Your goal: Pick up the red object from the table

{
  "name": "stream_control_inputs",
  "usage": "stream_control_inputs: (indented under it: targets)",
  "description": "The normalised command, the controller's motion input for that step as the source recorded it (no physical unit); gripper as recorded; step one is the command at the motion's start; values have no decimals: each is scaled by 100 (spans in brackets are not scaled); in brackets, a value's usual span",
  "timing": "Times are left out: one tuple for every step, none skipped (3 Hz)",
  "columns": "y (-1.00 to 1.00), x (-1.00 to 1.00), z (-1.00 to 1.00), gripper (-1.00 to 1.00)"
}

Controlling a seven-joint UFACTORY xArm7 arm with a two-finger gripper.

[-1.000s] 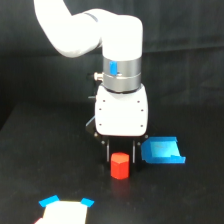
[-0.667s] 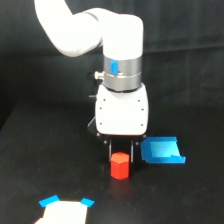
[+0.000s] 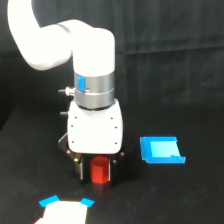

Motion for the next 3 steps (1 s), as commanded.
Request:
stream_control_inputs:
  targets:
    - [27,62,72,-100]
    - [78,-22,96,-69]
    - [100,-31,100,-100]
